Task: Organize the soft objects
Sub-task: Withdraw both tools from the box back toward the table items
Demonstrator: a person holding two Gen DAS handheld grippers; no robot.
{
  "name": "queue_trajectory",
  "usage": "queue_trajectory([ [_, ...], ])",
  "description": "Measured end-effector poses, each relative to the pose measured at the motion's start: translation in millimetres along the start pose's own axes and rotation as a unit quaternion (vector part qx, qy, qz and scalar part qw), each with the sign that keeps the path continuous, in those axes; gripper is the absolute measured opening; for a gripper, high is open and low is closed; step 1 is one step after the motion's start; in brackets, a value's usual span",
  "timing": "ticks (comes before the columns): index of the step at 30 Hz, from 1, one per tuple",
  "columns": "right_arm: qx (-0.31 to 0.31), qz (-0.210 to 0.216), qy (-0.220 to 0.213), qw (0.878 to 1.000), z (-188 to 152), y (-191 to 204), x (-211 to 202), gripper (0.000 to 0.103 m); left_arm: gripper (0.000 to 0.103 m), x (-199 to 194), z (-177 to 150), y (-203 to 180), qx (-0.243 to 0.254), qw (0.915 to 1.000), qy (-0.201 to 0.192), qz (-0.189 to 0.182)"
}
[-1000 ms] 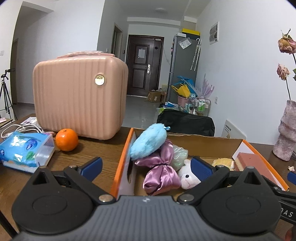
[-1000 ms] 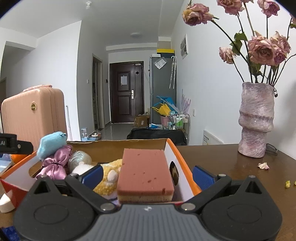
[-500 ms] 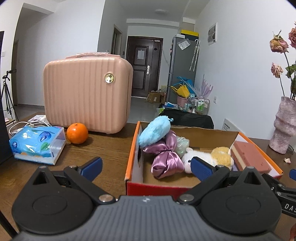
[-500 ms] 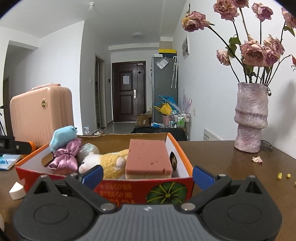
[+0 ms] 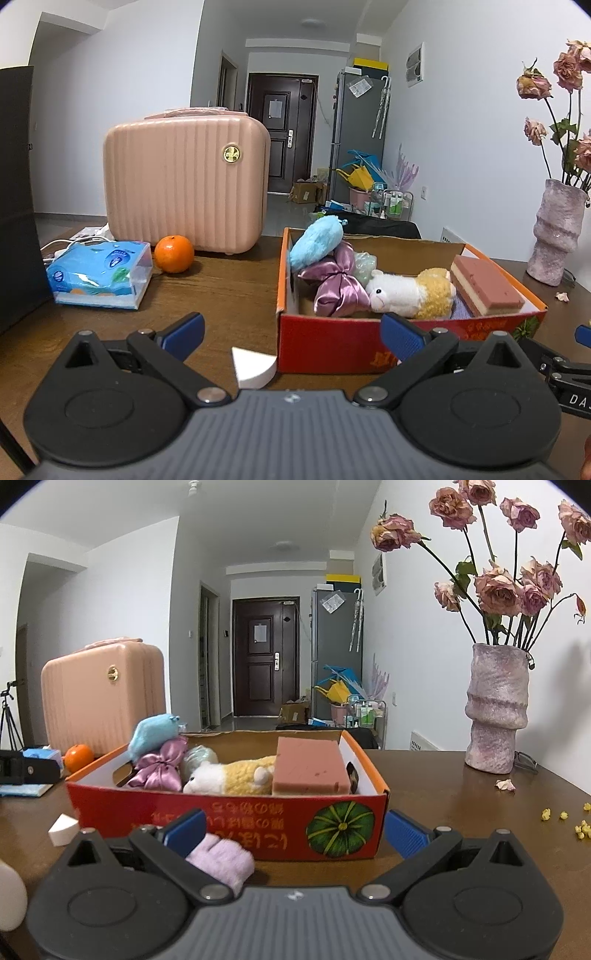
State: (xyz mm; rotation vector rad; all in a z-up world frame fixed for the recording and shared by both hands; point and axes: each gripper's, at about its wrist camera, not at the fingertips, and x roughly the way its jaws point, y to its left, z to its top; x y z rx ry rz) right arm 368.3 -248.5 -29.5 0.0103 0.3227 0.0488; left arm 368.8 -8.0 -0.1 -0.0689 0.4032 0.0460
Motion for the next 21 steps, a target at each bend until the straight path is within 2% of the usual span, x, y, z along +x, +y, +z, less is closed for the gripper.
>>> queue_trajectory([
  [21,-0.016,0.009,0.023,1.000,-16.7,15.8,-42.2,0.103,0.103,-49.4,-30.3,9.7,0.028,0.9986,0.030,-0.033],
])
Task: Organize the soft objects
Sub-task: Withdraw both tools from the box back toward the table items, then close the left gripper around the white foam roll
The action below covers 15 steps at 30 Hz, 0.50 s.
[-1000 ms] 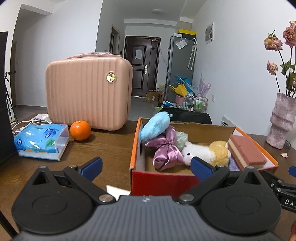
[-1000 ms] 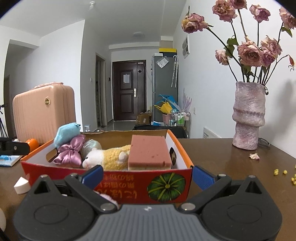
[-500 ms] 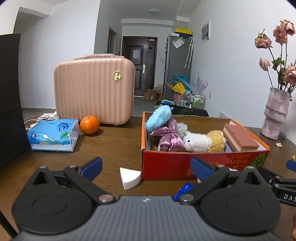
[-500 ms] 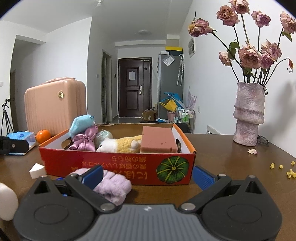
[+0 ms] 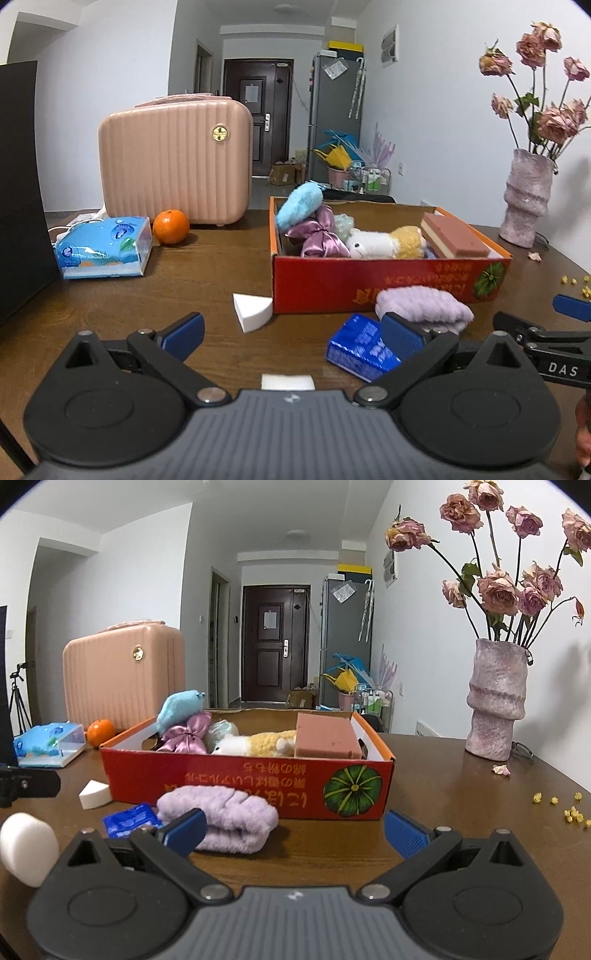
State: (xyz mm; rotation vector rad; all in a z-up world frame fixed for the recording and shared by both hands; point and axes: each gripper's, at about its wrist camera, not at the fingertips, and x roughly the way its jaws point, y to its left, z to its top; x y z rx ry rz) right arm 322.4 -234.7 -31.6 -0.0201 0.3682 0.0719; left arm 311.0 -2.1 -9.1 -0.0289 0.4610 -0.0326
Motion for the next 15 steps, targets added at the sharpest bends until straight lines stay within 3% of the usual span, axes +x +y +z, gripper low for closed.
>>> queue_trajectory([
  [15,-0.011,0.020,0.012,1.000,-8.9,11.0,-24.2,0.103,0.103,-16.0,-26.6,-2.0,0.027,0.9983,0.047,-0.019],
])
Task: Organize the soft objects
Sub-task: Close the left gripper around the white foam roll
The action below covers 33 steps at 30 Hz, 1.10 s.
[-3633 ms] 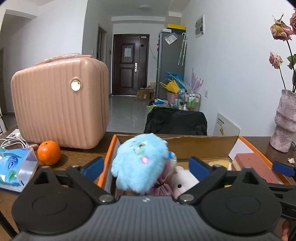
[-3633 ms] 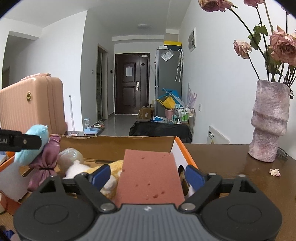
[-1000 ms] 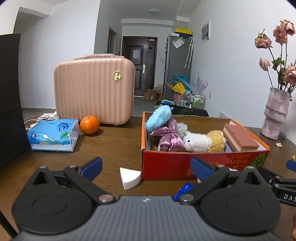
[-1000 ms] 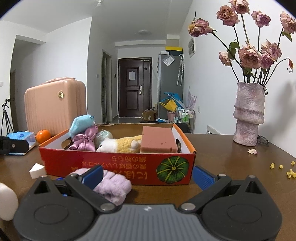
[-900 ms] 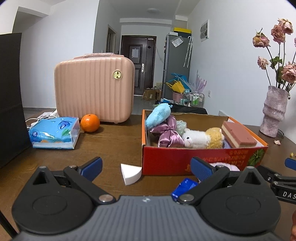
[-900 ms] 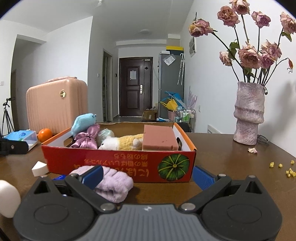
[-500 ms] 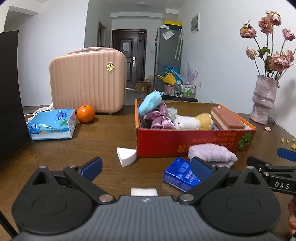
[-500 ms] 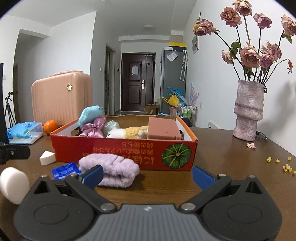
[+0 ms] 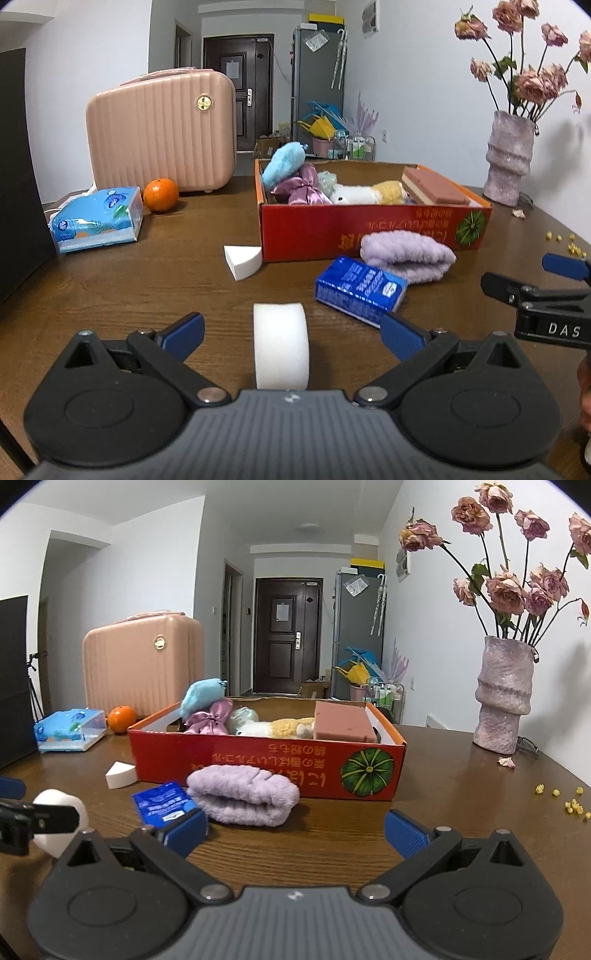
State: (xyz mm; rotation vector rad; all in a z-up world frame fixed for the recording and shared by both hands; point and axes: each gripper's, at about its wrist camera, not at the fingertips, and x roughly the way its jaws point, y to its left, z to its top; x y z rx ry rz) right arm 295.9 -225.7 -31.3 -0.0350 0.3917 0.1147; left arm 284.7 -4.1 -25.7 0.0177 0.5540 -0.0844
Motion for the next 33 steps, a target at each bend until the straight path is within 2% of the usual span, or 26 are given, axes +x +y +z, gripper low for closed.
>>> queue_trajectory([
  [7,0.011,0.005,0.000,1.000,1.7,-3.9,-2.0,0.103,0.103,14.9,-1.3,2.3,-0.002,0.9995,0.031,0.004],
  [14,0.015,0.006,0.001,1.000,2.4,-5.5,-1.9,0.103,0.103,25.5,-2.0,8.6,-0.015,0.9989,0.038,0.021],
  [20,0.016,0.004,0.003,1.000,1.7,-5.7,-0.7,0.103,0.093,31.6,-1.6,11.4,-0.023,0.9987,0.041,0.021],
  [26,0.013,0.001,0.005,1.000,1.2,-4.7,-0.1,0.103,0.072,38.1,-1.1,10.7,-0.019,0.9985,0.045,0.023],
  [29,0.012,-0.001,0.006,1.000,0.9,-4.9,0.2,0.103,0.058,39.5,-1.0,10.5,-0.017,0.9986,0.046,0.021],
  [33,0.011,-0.002,0.007,1.000,0.6,-4.6,0.7,0.103,0.030,40.4,-1.6,8.9,-0.013,0.9986,0.048,0.016],
])
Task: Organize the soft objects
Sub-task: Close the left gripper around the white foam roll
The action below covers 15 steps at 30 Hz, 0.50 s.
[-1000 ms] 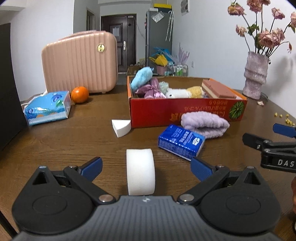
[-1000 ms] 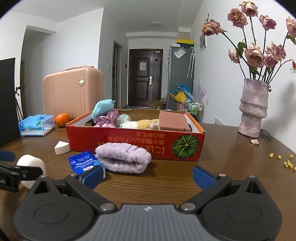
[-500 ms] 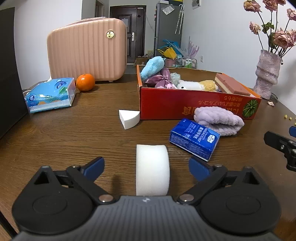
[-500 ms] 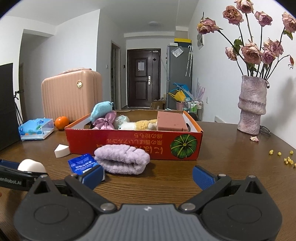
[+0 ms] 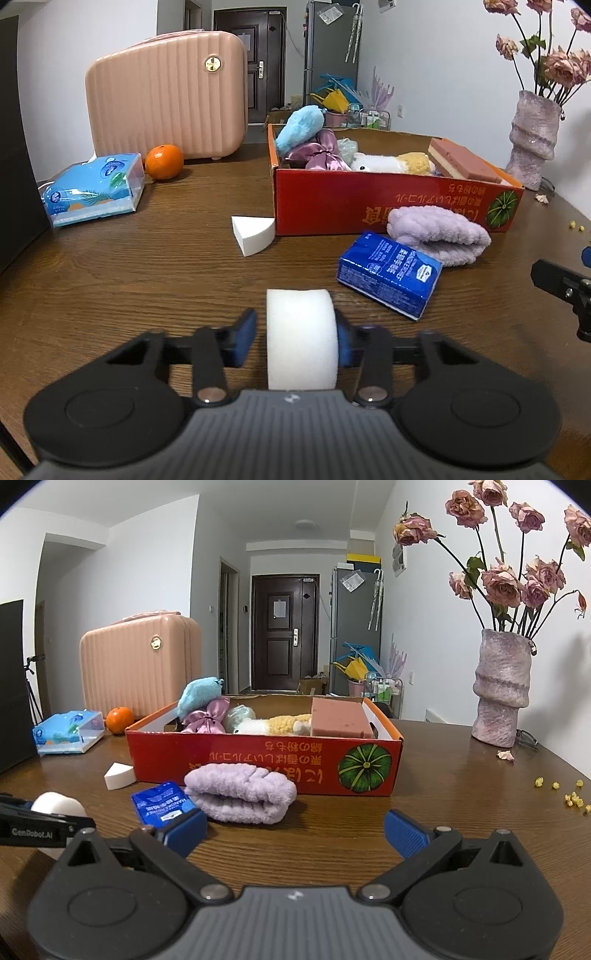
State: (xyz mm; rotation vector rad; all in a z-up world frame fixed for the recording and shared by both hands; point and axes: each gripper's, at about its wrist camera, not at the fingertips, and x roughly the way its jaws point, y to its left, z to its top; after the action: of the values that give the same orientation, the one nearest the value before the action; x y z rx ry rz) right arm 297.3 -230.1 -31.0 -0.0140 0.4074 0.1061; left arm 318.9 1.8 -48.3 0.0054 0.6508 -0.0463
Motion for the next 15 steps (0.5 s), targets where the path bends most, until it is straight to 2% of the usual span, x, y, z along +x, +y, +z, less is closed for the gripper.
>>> queue_trajectory([
  [15,-0.003,-0.005,0.010,1.000,-1.7,1.3,5.7,0.103,0.030,-9.7,1.9,1.3,0.002,0.9997,-0.023,-0.002],
])
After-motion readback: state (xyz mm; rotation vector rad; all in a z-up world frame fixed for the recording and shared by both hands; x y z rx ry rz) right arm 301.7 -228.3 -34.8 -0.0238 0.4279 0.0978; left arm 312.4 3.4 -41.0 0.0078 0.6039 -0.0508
